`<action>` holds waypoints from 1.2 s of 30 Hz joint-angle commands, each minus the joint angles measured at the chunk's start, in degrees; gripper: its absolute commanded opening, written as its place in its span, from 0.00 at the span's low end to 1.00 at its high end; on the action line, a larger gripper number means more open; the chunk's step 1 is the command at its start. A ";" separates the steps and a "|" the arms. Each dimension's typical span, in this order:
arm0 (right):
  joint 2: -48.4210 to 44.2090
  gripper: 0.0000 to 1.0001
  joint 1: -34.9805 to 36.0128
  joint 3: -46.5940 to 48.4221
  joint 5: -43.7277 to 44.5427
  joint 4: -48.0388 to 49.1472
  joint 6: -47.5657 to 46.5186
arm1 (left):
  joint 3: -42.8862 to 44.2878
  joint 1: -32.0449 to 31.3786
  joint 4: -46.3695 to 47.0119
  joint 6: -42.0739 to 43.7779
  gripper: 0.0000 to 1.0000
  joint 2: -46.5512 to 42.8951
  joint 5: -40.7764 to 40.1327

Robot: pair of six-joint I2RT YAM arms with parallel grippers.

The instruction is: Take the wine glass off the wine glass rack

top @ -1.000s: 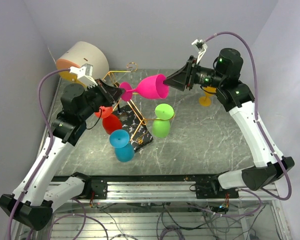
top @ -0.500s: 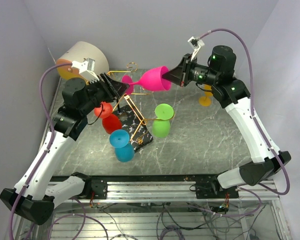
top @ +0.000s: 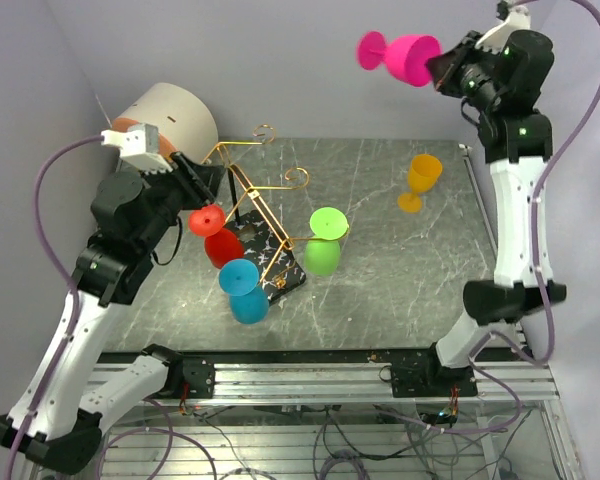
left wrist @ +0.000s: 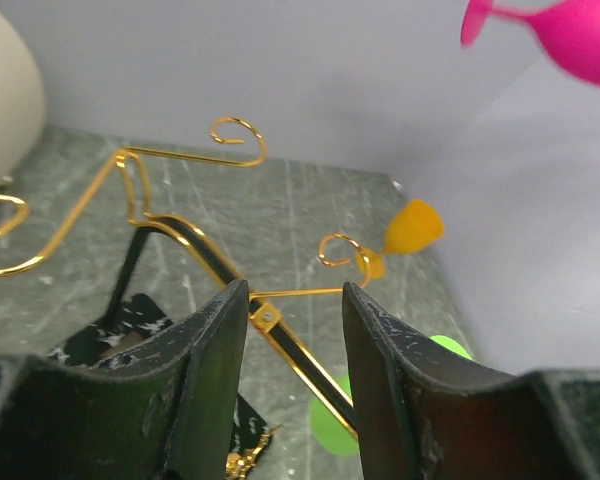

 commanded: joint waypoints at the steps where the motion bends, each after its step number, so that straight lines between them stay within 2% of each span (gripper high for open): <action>1: 10.87 0.00 -9.19 4.54 6.53 -10.12 4.07 | -2.35 -0.06 -1.92 6.97 0.53 -4.55 -10.22; 4: 15.80 0.00 -12.53 7.96 9.62 -14.96 4.81 | -4.62 -0.05 -3.45 9.29 0.53 -7.54 -14.31; 10: 19.47 0.00 -17.64 6.26 16.15 -19.55 5.20 | -10.98 -0.06 -3.64 10.76 0.52 -13.12 -20.97; 14: 19.02 0.00 -20.24 1.57 16.50 -18.14 5.29 | -14.54 -0.06 -3.06 10.66 0.52 -15.08 -22.39; 18: 19.97 0.00 -22.42 0.90 17.02 -17.96 5.94 | -16.26 -0.04 -2.88 10.66 0.51 -15.51 -23.10; 25: 22.44 0.00 -23.02 -2.74 22.64 -18.91 5.37 | -17.85 -0.05 -3.27 10.40 0.51 -16.62 -24.44; 36: 23.24 0.00 -23.07 -13.52 22.27 -17.08 5.17 | -19.67 -0.06 -3.85 9.35 0.51 -21.58 -28.15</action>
